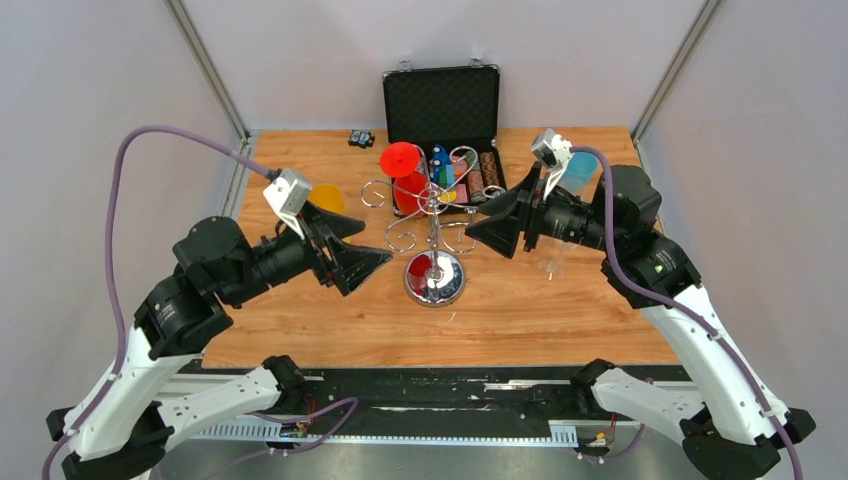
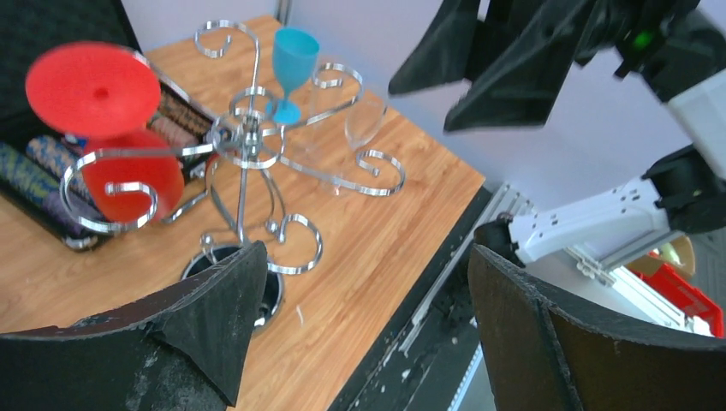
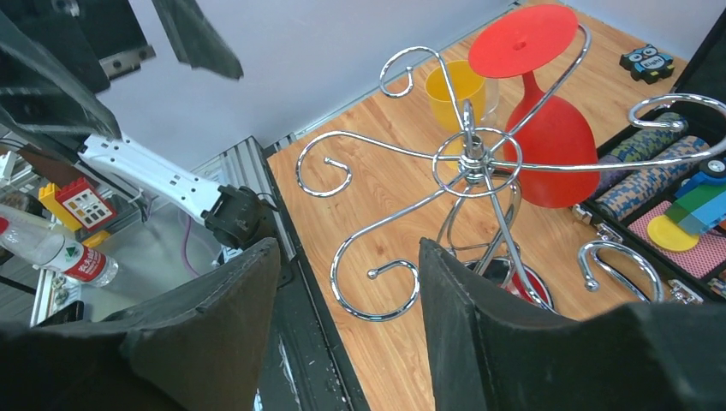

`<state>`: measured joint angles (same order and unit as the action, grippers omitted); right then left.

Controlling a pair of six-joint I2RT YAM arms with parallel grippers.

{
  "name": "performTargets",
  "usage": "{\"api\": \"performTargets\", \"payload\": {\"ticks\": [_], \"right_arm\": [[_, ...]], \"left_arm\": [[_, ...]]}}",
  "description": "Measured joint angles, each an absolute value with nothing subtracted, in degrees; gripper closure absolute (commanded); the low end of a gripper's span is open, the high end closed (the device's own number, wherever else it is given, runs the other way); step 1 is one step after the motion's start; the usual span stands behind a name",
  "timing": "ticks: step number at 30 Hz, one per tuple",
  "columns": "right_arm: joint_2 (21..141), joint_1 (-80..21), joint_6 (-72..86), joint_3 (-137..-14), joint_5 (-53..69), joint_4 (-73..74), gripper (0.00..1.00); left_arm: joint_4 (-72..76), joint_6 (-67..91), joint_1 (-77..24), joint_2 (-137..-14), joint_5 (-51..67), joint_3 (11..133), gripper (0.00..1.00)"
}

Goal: Take the wine glass off the wine glass rack
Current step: Pick up the wine glass from the wine rack.

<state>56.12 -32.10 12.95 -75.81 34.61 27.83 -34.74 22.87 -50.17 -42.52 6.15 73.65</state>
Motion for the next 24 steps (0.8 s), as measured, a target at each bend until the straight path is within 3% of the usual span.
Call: {"api": "performTargets", "payload": {"ticks": [10,24], "right_arm": [[52.56,-34.5,10.26,-75.57,32.75,27.0,0.39],[47.11,-34.76,8.67,-73.84,32.64,27.14,0.37]], "left_arm": [[-35.46,22.87,-47.4,-57.45,4.75,91.29,0.06],[-35.75,25.5,-23.11,-68.38,19.05,95.88,0.08]]}}
